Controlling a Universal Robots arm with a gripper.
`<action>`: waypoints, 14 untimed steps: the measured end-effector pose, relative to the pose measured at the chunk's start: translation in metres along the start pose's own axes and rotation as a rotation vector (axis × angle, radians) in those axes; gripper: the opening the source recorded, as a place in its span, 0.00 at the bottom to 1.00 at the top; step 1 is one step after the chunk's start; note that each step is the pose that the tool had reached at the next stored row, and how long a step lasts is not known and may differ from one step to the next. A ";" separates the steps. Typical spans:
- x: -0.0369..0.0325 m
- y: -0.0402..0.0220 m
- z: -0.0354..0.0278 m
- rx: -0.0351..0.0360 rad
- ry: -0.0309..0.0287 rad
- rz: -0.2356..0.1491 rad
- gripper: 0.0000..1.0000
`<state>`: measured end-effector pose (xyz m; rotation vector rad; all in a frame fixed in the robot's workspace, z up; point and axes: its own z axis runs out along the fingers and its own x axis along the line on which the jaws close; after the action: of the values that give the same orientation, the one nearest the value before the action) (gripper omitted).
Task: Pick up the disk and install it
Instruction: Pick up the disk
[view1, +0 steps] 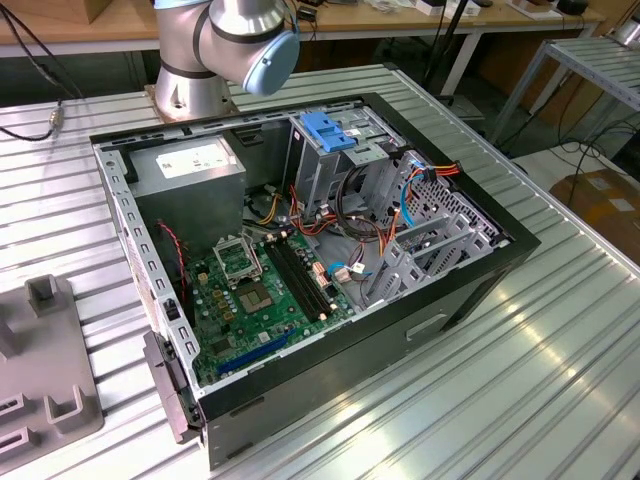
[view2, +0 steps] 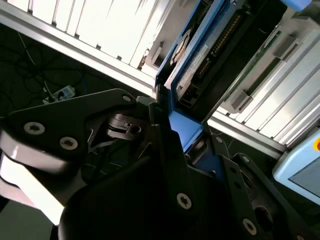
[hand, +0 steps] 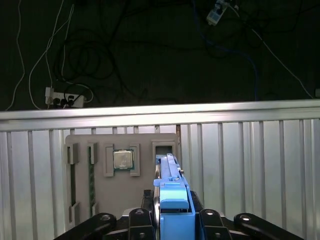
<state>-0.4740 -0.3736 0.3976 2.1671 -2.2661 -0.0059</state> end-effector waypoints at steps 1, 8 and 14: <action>0.0000 0.0000 -0.0046 0.0000 0.0000 0.000 0.37; 0.0000 0.0001 -0.0238 0.0000 0.0000 0.000 0.37; 0.0000 0.0001 -0.0364 -0.0001 0.0000 0.000 0.37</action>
<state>-0.4739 -0.3736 0.4340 2.1671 -2.2660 -0.0061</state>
